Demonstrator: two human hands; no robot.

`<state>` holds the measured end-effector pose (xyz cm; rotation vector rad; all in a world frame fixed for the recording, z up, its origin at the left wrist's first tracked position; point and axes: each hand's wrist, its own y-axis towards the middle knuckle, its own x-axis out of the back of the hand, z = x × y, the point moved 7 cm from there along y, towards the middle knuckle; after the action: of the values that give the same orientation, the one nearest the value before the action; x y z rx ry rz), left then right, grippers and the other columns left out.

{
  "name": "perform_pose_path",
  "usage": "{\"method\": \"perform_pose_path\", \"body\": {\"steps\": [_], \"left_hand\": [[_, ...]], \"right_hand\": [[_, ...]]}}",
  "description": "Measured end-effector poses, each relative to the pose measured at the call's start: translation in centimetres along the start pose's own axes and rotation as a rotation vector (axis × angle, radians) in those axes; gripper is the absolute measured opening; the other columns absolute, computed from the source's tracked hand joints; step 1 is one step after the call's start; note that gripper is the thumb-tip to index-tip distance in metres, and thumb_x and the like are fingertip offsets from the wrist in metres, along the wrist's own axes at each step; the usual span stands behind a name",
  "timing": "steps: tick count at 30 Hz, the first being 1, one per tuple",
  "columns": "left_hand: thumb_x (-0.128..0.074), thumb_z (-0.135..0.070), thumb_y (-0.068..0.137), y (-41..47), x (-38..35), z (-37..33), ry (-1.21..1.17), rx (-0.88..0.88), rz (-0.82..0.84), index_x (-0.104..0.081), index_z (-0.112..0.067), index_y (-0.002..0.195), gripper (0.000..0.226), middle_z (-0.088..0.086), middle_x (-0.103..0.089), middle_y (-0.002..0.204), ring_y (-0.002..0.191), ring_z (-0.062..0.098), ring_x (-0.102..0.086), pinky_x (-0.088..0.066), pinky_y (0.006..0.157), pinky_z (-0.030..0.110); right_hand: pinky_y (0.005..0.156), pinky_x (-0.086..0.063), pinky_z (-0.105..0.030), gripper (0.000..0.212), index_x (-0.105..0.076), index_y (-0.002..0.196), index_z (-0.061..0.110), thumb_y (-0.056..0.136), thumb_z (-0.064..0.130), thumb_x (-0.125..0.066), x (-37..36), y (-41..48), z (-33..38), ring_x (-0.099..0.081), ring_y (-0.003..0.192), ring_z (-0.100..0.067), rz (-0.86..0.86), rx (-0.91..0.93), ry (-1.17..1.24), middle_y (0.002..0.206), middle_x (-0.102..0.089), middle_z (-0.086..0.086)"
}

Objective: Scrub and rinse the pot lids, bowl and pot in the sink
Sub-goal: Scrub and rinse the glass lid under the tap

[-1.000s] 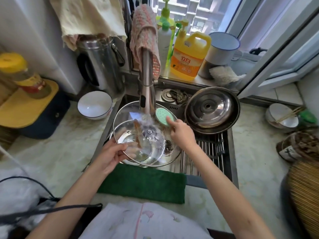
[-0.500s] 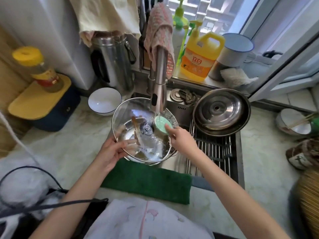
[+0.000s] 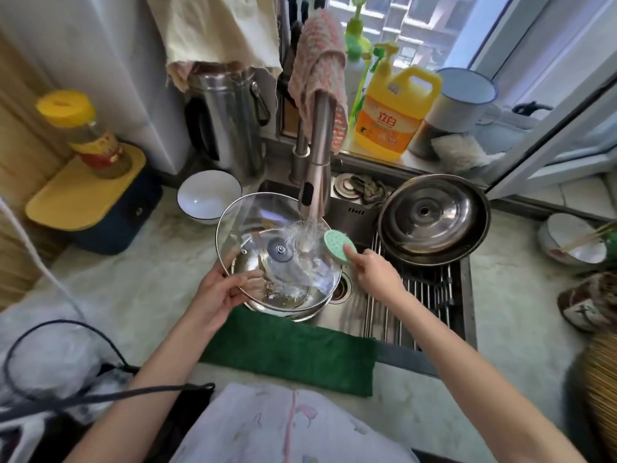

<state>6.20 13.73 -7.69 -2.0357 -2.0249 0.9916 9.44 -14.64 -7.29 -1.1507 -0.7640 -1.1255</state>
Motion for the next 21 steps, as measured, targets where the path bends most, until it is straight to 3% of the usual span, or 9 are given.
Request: {"method": "perform_pose_path", "body": {"steps": [3, 7, 9, 11, 14, 16, 17, 19, 21], "left_hand": [[-0.042, 0.015, 0.087, 0.1, -0.2, 0.1, -0.032, 0.0, -0.011, -0.04, -0.019, 0.142, 0.064, 0.016, -0.074, 0.084, 0.068, 0.024, -0.073, -0.059, 0.062, 0.036], [-0.04, 0.013, 0.089, 0.9, -0.3, 0.4, -0.059, 0.023, -0.044, -0.039, -0.018, 0.142, 0.062, 0.013, -0.074, 0.082, 0.069, 0.021, -0.073, -0.058, 0.062, 0.033], [-0.043, 0.012, 0.088, 1.1, -0.5, 0.6, -0.033, 0.022, -0.068, -0.04, -0.019, 0.142, 0.063, 0.008, -0.075, 0.079, 0.066, 0.015, -0.072, -0.057, 0.062, 0.028], [-0.043, 0.013, 0.087, 1.2, -0.8, 0.5, -0.032, 0.011, -0.056, -0.041, -0.02, 0.141, 0.063, 0.009, -0.075, 0.082, 0.068, 0.017, -0.072, -0.058, 0.063, 0.029], [-0.043, 0.012, 0.088, 1.4, -1.1, 0.2, -0.059, -0.008, -0.016, -0.043, -0.022, 0.138, 0.06, 0.015, -0.074, 0.09, 0.076, 0.027, -0.073, -0.058, 0.067, 0.036], [-0.044, 0.012, 0.088, 1.4, -1.4, 0.0, -0.062, -0.013, 0.004, -0.047, -0.019, 0.132, 0.054, 0.012, -0.074, 0.087, 0.075, 0.027, -0.073, -0.057, 0.067, 0.036], [-0.045, 0.012, 0.086, 1.3, -1.6, -0.1, -0.074, -0.012, 0.021, -0.049, -0.017, 0.13, 0.052, 0.012, -0.074, 0.088, 0.075, 0.027, -0.073, -0.057, 0.068, 0.037], [-0.053, 0.011, 0.079, 1.2, -1.9, 0.0, -0.123, 0.007, 0.038, -0.052, -0.014, 0.125, 0.052, 0.014, -0.072, 0.094, 0.073, 0.024, -0.072, -0.059, 0.065, 0.036], [-0.059, 0.005, 0.069, 1.1, -2.0, 0.0, -0.125, 0.023, 0.049, -0.055, -0.018, 0.119, 0.055, 0.017, -0.069, 0.103, 0.073, 0.023, -0.071, -0.06, 0.062, 0.032]], "right_hand": [[0.073, -0.045, -0.033, 0.047, -0.046, 0.14, 0.032, 0.097, 0.014, -0.046, -0.3, -0.1, 2.1, -0.062, 0.093, -0.027, 0.022, 0.05, 0.092, 0.103, -0.058, -0.005], [0.065, -0.043, -0.019, 0.046, -0.045, 0.139, 0.036, 0.098, 0.014, -0.048, -1.6, -4.6, 7.7, -0.057, 0.077, -0.012, 0.237, 0.244, 0.304, 0.087, -0.051, 0.022], [0.074, -0.044, -0.02, 0.049, -0.04, 0.14, 0.042, 0.098, 0.02, -0.05, -2.1, -5.6, 8.6, -0.057, 0.085, -0.005, 0.313, 0.306, 0.384, 0.097, -0.056, 0.024], [0.087, -0.046, -0.027, 0.068, -0.024, 0.144, 0.051, 0.09, 0.034, -0.061, -2.1, -5.1, 7.5, -0.058, 0.107, -0.009, 0.283, 0.237, 0.48, 0.126, -0.057, 0.014], [0.093, -0.05, -0.037, 0.095, -0.022, 0.144, 0.044, 0.067, 0.052, -0.077, -1.4, -3.9, 3.6, -0.06, 0.108, -0.012, 0.049, -0.077, 0.761, 0.131, -0.053, 0.01], [0.092, -0.048, -0.034, 0.082, -0.041, 0.138, 0.018, 0.07, 0.045, -0.079, -0.6, -3.2, 1.0, -0.058, 0.104, -0.01, -0.103, -0.27, 0.857, 0.121, -0.058, 0.008], [0.084, -0.05, -0.031, 0.068, -0.054, 0.127, 0.01, 0.071, 0.042, -0.08, -0.3, -2.9, 0.0, -0.06, 0.095, -0.012, -0.141, -0.33, 0.914, 0.109, -0.064, 0.004], [0.062, -0.045, -0.026, 0.043, -0.068, 0.094, 0.013, 0.067, 0.044, -0.079, 0.1, -2.6, -0.8, -0.058, 0.07, -0.015, -0.152, -0.371, 1.099, 0.079, -0.066, 0.0], [0.053, -0.036, -0.024, 0.026, -0.064, 0.085, 0.019, 0.075, 0.041, -0.075, 0.0, -2.3, -1.1, -0.048, 0.06, -0.015, -0.093, -0.394, 1.224, 0.071, -0.059, -0.001]]}}
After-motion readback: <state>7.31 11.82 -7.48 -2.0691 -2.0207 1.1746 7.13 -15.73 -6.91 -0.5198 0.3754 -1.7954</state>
